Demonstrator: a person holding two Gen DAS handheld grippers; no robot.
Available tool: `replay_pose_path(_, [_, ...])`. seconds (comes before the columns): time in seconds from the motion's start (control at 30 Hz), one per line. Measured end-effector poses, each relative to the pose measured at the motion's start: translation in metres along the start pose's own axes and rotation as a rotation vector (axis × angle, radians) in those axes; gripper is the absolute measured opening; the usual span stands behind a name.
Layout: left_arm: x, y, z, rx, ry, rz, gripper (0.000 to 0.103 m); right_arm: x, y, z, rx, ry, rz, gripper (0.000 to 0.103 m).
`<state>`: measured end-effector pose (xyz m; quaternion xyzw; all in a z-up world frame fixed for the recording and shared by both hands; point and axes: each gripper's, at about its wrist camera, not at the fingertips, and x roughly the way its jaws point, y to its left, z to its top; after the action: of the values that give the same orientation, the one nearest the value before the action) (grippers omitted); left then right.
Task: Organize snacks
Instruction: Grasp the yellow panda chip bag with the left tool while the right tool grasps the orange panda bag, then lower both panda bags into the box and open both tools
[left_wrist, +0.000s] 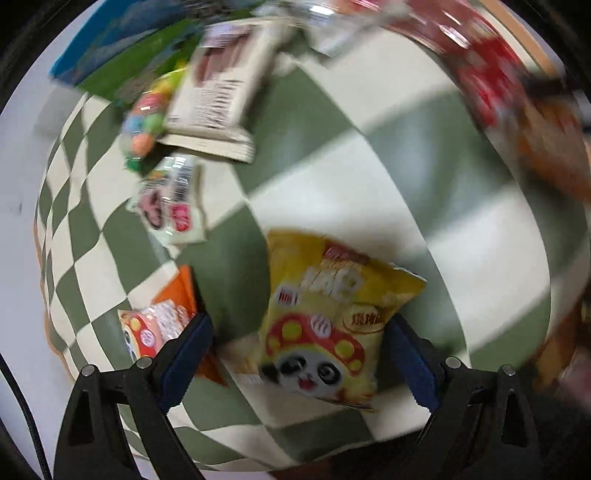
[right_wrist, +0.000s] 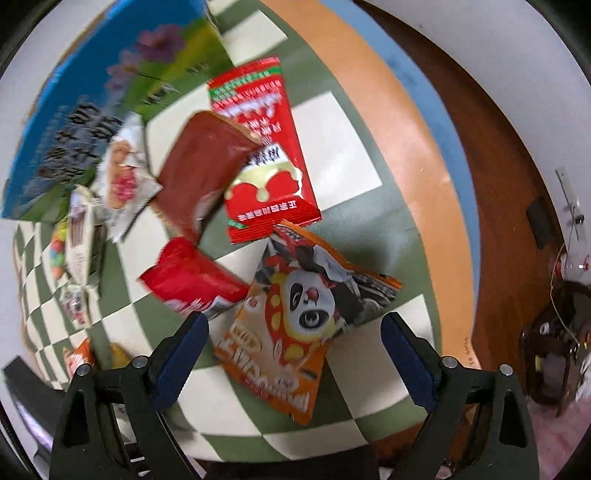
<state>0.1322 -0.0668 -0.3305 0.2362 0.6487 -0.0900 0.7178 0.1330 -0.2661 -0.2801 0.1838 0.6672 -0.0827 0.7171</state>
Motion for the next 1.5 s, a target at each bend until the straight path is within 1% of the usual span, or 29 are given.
replay_pose_path(0.03, [0.001,0.006,0.005,-0.039,0.004,-0.015,0.095,0.007,0.001,0.001,0.003,0.012,-0.006,0.091])
replay_pose_path(0.1, [0.004,0.021,0.015,-0.14,0.021,-0.055,0.095,0.016,0.004,0.002,-0.003,0.029,-0.024,0.08])
replay_pose_path(0.17, [0.006,0.036,0.022,-0.237,0.035,-0.103,0.095,0.025,0.007,0.001,-0.025,0.043,-0.047,0.074])
replay_pose_path(0.2, [0.005,0.043,0.024,-0.276,0.044,-0.133,0.095,0.028,0.008,-0.001,-0.037,0.043,-0.054,0.07])
replay_pose_path(0.23, [0.003,0.049,0.025,-0.309,0.047,-0.167,0.095,0.029,0.009,-0.004,-0.053,0.039,-0.061,0.068])
replay_pose_path(0.27, [0.0,0.054,0.024,-0.328,0.043,-0.187,0.095,0.029,0.01,-0.007,-0.073,0.037,-0.063,0.064])
replay_pose_path(0.3, [-0.006,0.057,0.022,-0.334,0.033,-0.205,0.095,0.029,0.011,-0.011,-0.098,0.04,-0.067,0.064])
replay_pose_path(0.37, [-0.013,0.059,0.017,-0.317,0.028,-0.213,0.095,0.031,0.013,-0.019,-0.149,0.064,-0.057,0.064])
replay_pose_path(0.47, [-0.019,0.062,0.018,-0.306,0.048,-0.243,0.095,0.033,0.014,-0.032,-0.221,0.099,-0.041,0.064])
replay_pose_path(0.57, [-0.005,0.059,0.02,-0.328,0.092,-0.267,0.095,0.034,0.01,-0.034,-0.211,0.107,-0.02,0.064])
replay_pose_path(0.7, [0.023,0.046,0.024,-0.356,0.139,-0.31,0.095,0.039,0.0,-0.028,-0.157,0.115,0.005,0.068])
replay_pose_path(0.73, [0.027,0.039,0.024,-0.36,0.136,-0.322,0.089,0.041,-0.003,-0.027,-0.146,0.115,0.008,0.068])
replay_pose_path(0.77, [0.03,0.036,0.024,-0.362,0.135,-0.323,0.075,0.045,-0.005,-0.024,-0.139,0.115,0.006,0.068])
replay_pose_path(0.83, [0.034,0.031,0.026,-0.356,0.135,-0.314,0.065,0.047,-0.004,-0.022,-0.129,0.113,-0.004,0.068])
replay_pose_path(0.87, [0.04,0.022,0.022,-0.354,0.132,-0.31,0.061,0.052,-0.006,-0.02,-0.123,0.11,-0.009,0.068])
replay_pose_path(0.93, [0.041,0.019,0.023,-0.356,0.119,-0.298,0.06,0.059,-0.002,-0.019,-0.111,0.099,-0.02,0.068])
replay_pose_path(1.0, [0.033,0.023,0.021,-0.366,0.115,-0.29,0.059,0.065,-0.001,-0.019,-0.107,0.088,-0.029,0.066])
replay_pose_path(1.03, [0.03,0.028,0.02,-0.374,0.113,-0.29,0.058,0.067,-0.001,-0.019,-0.107,0.081,-0.039,0.064])
replay_pose_path(1.07, [0.027,0.037,0.016,-0.381,0.111,-0.288,0.057,0.067,-0.002,-0.02,-0.105,0.074,-0.046,0.06])
replay_pose_path(1.1, [0.02,0.036,0.013,-0.39,0.109,-0.286,0.057,0.068,0.002,-0.027,-0.103,0.068,-0.046,0.059])
replay_pose_path(1.27, [0.012,0.045,0.003,-0.409,0.092,-0.287,0.054,0.066,0.005,-0.034,-0.12,0.051,-0.042,0.054])
replay_pose_path(1.37, [-0.006,0.051,-0.007,-0.413,0.073,-0.302,0.054,0.055,0.007,-0.044,-0.123,0.042,-0.002,0.052])
replay_pose_path(1.43, [-0.011,0.056,-0.01,-0.411,0.058,-0.311,0.054,0.043,0.007,-0.049,-0.125,0.042,0.029,0.051])
replay_pose_path(1.5, [-0.026,0.06,-0.01,-0.415,0.039,-0.337,0.054,0.033,0.008,-0.053,-0.131,0.036,0.058,0.05])
